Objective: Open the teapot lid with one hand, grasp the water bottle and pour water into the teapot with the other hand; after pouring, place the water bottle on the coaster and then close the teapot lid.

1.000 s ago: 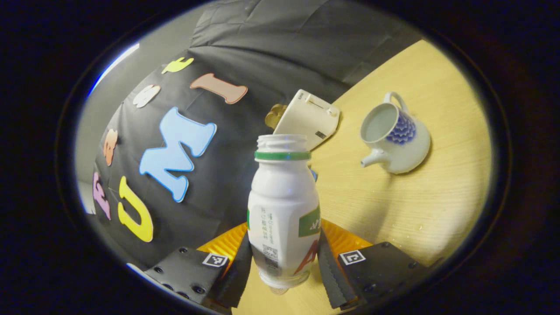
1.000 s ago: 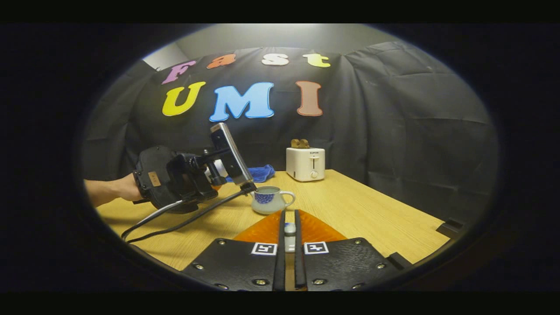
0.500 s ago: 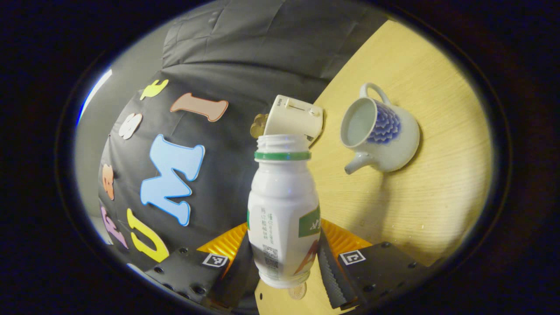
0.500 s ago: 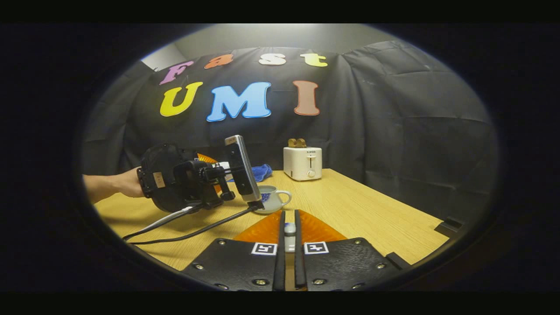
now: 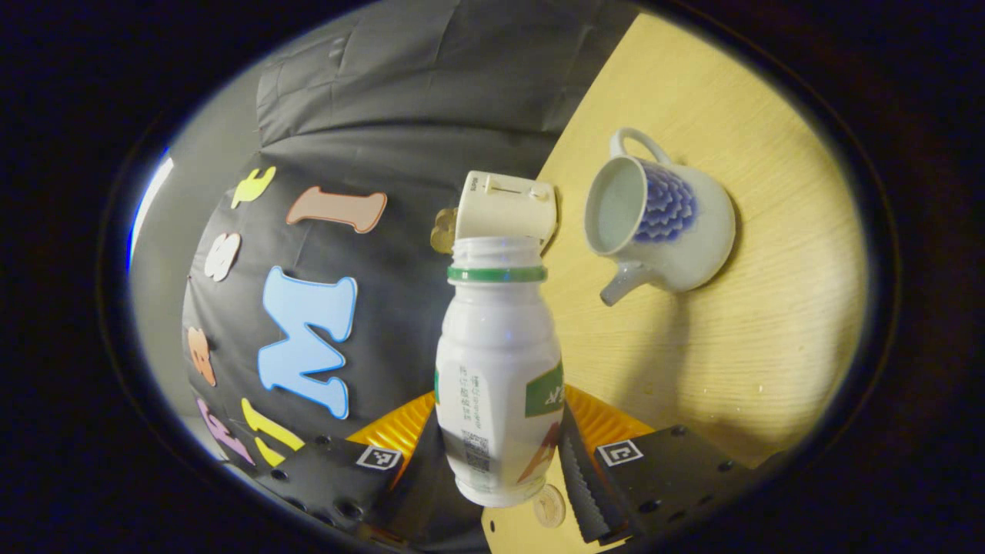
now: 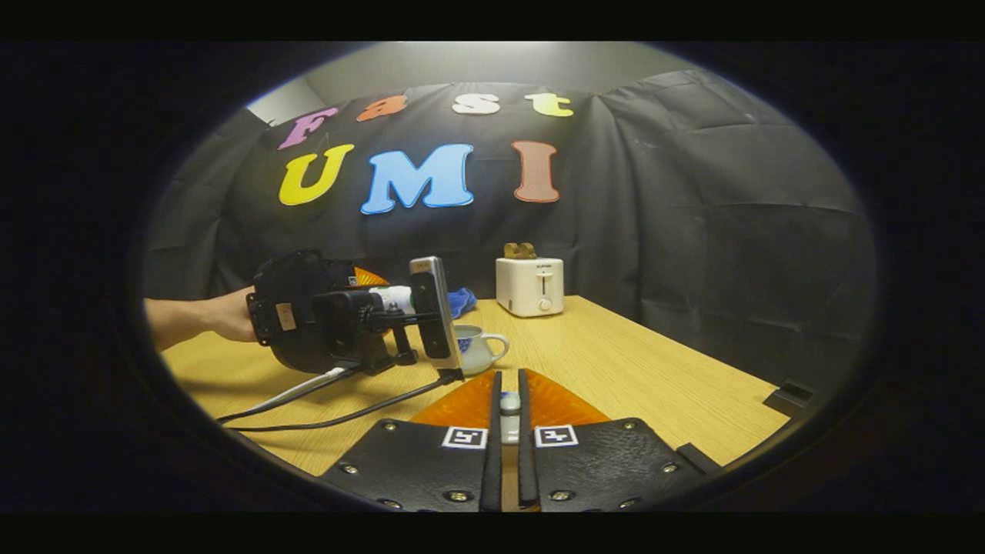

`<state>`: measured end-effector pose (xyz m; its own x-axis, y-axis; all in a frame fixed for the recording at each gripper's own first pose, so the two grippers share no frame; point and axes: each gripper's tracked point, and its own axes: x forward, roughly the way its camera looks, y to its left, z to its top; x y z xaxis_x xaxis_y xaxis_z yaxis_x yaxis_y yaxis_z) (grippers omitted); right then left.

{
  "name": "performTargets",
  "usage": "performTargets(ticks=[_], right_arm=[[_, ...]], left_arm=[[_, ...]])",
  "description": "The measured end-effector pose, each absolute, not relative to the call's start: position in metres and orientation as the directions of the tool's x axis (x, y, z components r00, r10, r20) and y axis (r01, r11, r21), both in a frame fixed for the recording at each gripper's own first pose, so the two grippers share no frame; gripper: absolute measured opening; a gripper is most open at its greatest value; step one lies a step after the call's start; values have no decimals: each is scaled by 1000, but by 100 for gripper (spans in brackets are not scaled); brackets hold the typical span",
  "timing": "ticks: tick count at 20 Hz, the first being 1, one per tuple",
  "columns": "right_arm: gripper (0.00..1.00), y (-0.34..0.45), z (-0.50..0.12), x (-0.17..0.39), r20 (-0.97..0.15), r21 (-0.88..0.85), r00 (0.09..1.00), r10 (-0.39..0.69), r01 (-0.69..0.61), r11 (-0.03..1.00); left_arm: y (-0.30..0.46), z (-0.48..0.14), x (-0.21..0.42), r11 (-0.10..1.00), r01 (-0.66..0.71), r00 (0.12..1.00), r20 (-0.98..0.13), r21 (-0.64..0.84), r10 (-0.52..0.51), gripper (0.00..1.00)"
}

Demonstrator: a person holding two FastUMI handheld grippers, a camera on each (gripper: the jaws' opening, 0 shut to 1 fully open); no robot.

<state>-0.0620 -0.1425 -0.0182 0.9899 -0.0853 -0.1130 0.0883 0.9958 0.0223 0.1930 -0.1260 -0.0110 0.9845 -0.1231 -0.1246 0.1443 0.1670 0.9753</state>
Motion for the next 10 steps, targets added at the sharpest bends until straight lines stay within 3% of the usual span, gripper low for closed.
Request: performTargets(ticks=[1,4,5,6,9,10], right_arm=[[8,-143,-19,-62,-118,23,989,-86,89,996],[8,-143,-19,-62,-117,30,990,-84,88,996],[0,-143,-18,-62,-117,27,990,-84,88,996],[8,-143,-19,-62,-117,25,990,-83,87,996],[8,-145,-18,-61,-118,28,989,-84,88,996],[8,-145,-19,-61,-116,31,990,-84,89,996]], left_arm=[[-127,-11,192,157,147,984,-128,977,-125,84],[-130,-11,190,110,147,983,-133,983,-129,84],[-131,-11,190,92,144,983,-132,985,-129,84],[-131,-11,190,75,143,983,-132,987,-130,84],[-133,-10,189,36,150,980,-143,988,-136,84],[-134,-8,189,16,142,981,-139,990,-138,77]])
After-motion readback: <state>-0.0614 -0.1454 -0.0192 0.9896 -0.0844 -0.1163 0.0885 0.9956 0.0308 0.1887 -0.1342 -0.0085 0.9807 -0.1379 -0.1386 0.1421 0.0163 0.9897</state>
